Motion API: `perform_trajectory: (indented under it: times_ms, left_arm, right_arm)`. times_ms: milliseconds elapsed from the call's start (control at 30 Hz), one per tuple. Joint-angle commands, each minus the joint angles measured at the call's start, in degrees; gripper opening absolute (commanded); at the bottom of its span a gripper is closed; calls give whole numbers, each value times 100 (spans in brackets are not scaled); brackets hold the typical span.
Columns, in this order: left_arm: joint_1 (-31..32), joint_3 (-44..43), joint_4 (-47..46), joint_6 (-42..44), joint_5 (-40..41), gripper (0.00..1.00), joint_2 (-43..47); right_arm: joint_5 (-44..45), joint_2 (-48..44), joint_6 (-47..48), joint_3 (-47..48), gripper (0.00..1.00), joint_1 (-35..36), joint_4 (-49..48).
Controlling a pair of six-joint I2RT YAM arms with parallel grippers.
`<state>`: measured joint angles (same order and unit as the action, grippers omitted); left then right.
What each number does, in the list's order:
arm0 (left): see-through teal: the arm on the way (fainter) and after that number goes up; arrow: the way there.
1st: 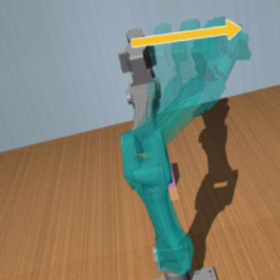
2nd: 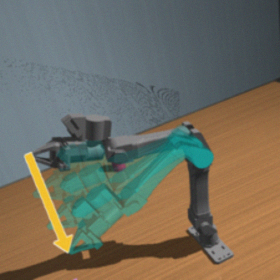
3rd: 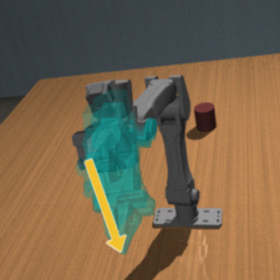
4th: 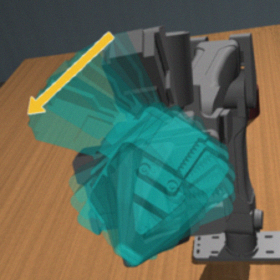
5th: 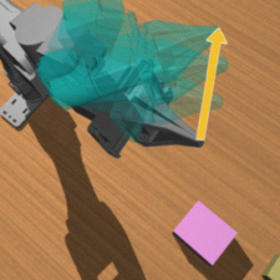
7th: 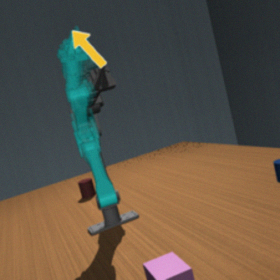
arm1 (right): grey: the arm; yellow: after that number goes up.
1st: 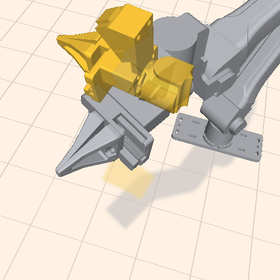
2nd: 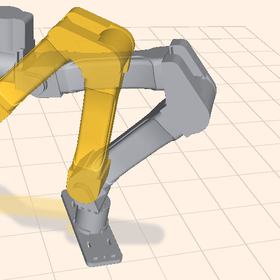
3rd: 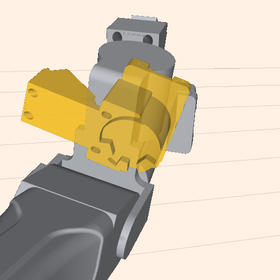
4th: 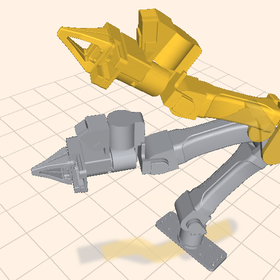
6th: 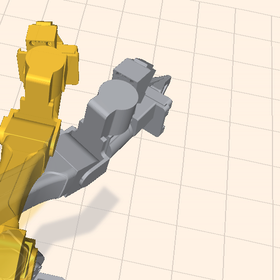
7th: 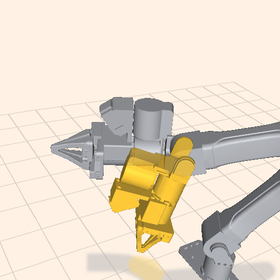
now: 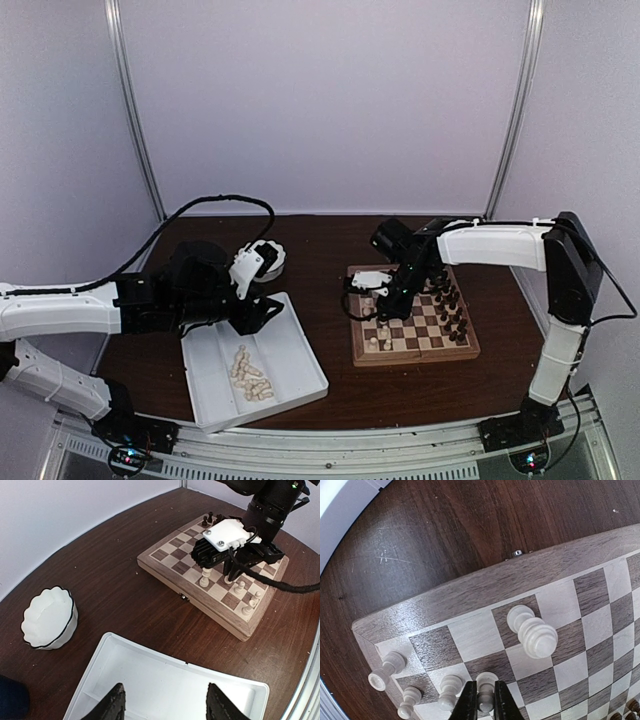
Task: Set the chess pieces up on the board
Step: Place the pawn at f2.
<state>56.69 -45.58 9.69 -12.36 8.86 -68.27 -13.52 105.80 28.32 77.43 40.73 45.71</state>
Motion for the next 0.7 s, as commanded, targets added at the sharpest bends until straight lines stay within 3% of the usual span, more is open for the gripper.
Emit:
perform_trajectory:
  times_ms: [0, 200, 467, 667]
  left_arm:
    - [18, -85, -100, -65, 37, 55, 14]
    - [17, -69, -100, -65, 45, 55, 12]
    - [18, -43, -78, -74, 63, 55, 20]
    - [15, -151, 348, -243, 266, 55, 24]
  right_arm:
    - [77, 114, -1, 145, 10, -30, 103]
    - [72, 183, -8, 176, 12, -30, 140]
    - [82, 137, -78, 202, 28, -30, 167]
    - [70, -211, -180, 332, 32, -44, 261]
